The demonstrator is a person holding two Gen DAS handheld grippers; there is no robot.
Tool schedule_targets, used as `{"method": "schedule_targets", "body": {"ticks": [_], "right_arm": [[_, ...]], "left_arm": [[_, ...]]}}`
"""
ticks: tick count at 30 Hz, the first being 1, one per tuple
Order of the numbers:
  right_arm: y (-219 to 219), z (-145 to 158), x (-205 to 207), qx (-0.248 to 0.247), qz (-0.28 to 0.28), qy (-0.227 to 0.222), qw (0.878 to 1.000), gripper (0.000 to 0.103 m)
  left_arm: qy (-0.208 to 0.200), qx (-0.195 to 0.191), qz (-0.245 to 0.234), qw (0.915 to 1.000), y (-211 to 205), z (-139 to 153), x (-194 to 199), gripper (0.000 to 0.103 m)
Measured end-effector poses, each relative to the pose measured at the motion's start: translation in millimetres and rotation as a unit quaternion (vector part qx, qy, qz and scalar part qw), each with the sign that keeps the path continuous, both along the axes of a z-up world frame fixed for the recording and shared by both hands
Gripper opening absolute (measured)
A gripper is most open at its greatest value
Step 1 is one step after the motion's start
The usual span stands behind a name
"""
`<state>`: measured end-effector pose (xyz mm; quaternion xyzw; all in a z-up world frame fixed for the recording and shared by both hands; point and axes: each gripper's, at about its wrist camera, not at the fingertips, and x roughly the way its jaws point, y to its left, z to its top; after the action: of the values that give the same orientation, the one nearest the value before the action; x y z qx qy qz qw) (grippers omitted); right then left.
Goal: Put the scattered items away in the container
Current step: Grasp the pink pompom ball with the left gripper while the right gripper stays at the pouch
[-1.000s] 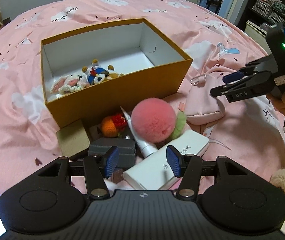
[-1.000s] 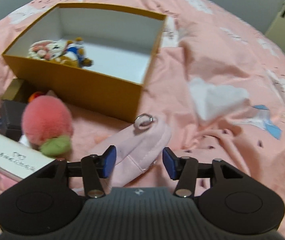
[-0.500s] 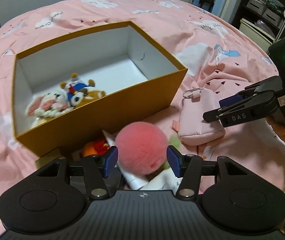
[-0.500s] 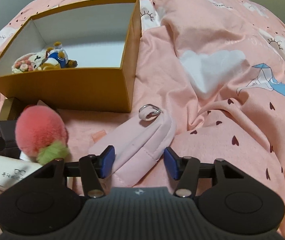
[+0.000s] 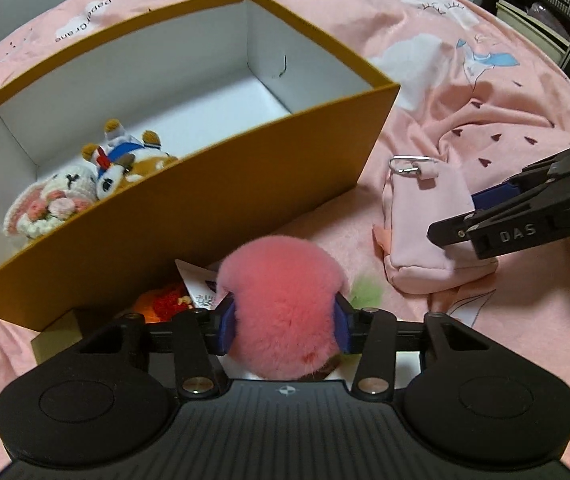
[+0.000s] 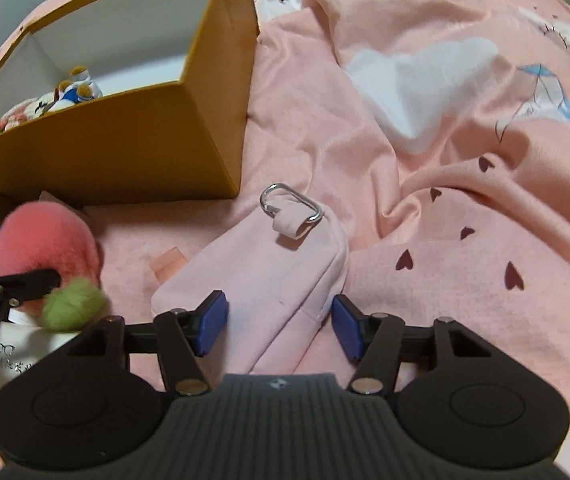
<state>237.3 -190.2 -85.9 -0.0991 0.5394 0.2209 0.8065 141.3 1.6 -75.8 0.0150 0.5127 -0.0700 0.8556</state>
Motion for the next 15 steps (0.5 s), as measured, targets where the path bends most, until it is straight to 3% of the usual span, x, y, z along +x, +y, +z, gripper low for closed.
{"method": "schedule_targets", "body": {"ticks": [5, 7, 9, 11, 15], "right_arm": [[-4, 4, -8, 0.011, -0.009, -0.027, 1.000, 0.039], [-7, 10, -10, 0.022, -0.014, -0.035, 0.999, 0.036], [-11, 15, -11, 0.028, -0.015, -0.042, 0.999, 0.034], [-11, 23, -14, 0.028, -0.011, -0.054, 0.998, 0.032], [-8, 40, -22, 0.033, 0.006, -0.075, 0.997, 0.029]], "left_arm": [[-0.001, -0.001, 0.002, 1.0000, 4, -5, 2, 0.046], [-0.008, 0.002, 0.002, 1.0000, 5, -3, 0, 0.043], [-0.024, 0.009, 0.000, 0.9997, 5, 2, -4, 0.033], [-0.043, 0.018, -0.005, 0.9989, 5, 7, -8, 0.009], [-0.046, 0.009, 0.001, 0.9989, 12, 10, -9, 0.005]]}}
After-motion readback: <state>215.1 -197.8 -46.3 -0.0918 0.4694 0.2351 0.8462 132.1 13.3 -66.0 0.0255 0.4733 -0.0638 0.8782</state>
